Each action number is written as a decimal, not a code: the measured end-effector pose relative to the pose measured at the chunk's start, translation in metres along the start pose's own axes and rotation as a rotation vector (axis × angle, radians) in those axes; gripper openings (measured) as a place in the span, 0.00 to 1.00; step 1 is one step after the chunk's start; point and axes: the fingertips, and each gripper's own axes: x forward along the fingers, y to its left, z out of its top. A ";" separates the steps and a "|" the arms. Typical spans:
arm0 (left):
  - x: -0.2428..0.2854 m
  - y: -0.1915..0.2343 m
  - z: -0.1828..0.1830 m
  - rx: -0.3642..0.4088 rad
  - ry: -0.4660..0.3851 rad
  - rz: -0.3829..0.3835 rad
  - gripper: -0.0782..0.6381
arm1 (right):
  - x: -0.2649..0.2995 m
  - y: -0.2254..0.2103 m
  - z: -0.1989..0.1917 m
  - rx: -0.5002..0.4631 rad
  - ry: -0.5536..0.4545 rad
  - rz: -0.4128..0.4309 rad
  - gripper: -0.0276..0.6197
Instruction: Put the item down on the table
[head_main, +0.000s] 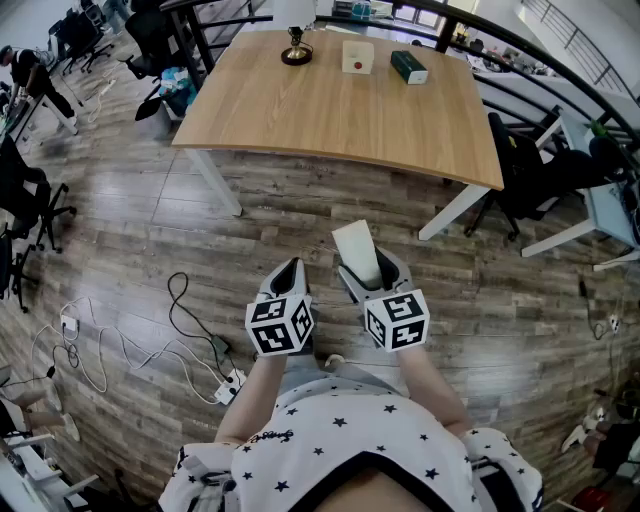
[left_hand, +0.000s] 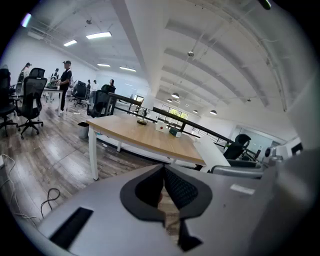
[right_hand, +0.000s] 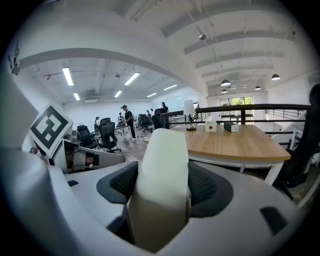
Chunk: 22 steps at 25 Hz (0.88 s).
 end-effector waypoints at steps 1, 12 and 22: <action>-0.011 -0.006 -0.007 0.006 0.004 0.001 0.13 | -0.013 0.004 -0.002 -0.009 -0.007 -0.003 0.51; -0.065 -0.044 -0.040 0.037 0.005 -0.028 0.13 | -0.079 0.034 -0.018 -0.039 -0.046 -0.011 0.51; -0.052 -0.061 -0.033 0.025 -0.023 -0.025 0.13 | -0.083 0.013 -0.008 -0.024 -0.069 -0.001 0.51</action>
